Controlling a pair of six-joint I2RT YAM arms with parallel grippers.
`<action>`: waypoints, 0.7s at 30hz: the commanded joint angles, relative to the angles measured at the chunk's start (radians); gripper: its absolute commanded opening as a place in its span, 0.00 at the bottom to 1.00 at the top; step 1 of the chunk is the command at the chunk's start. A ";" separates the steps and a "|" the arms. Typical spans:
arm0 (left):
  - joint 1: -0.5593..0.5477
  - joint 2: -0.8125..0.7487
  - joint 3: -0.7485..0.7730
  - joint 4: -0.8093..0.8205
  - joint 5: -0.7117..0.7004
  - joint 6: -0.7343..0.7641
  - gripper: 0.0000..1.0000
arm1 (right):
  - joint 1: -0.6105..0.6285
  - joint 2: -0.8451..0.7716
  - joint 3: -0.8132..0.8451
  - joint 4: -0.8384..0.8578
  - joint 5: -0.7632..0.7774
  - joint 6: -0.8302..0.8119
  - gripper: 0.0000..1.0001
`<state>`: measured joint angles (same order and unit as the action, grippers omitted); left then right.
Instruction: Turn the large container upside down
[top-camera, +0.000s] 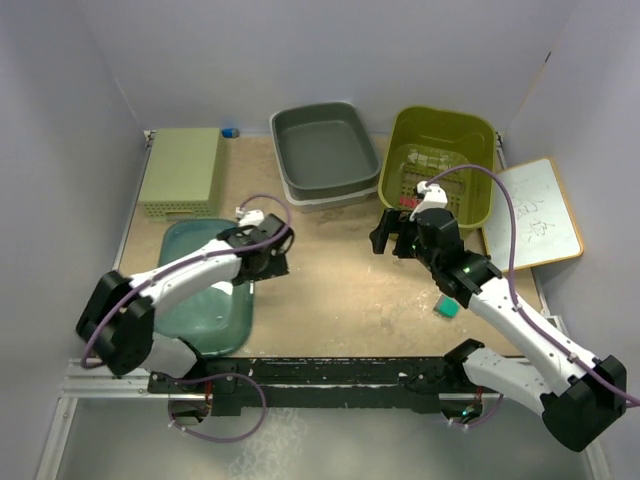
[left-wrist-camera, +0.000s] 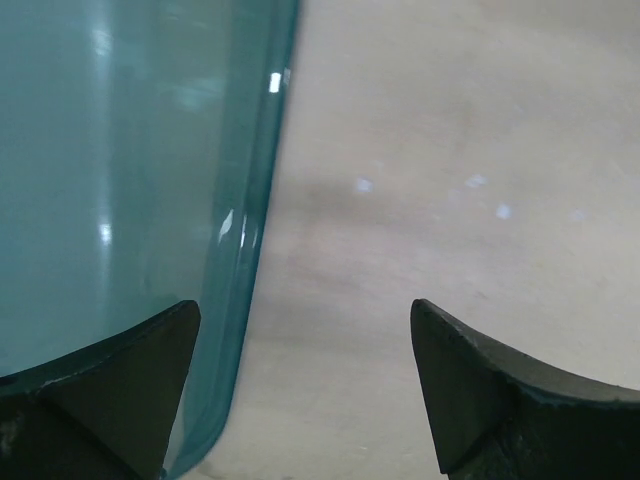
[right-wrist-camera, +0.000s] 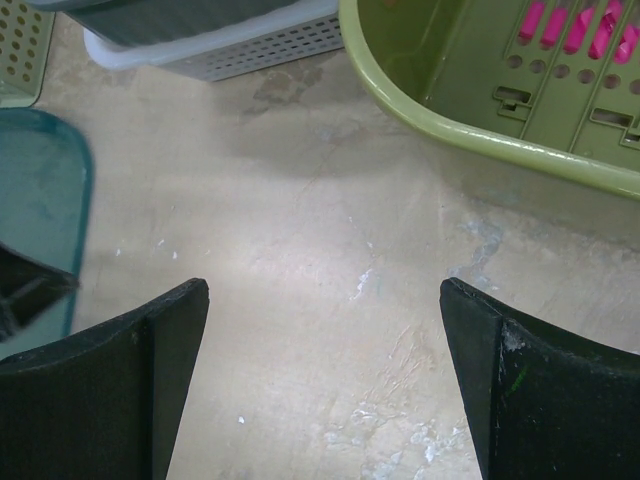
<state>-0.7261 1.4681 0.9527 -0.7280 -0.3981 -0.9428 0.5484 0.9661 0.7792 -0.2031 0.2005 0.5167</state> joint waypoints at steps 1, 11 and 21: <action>0.115 -0.169 -0.006 -0.148 -0.119 -0.003 0.83 | -0.004 -0.002 -0.013 0.035 0.014 0.001 1.00; 0.067 -0.140 0.016 -0.048 -0.001 0.004 0.81 | -0.004 0.008 -0.026 0.062 -0.019 0.022 1.00; 0.258 -0.158 -0.086 0.009 0.056 0.054 0.83 | -0.004 0.007 0.008 0.045 -0.077 -0.023 1.00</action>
<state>-0.5812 1.3479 0.8948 -0.7319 -0.3485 -0.9318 0.5484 0.9764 0.7567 -0.1818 0.1612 0.5262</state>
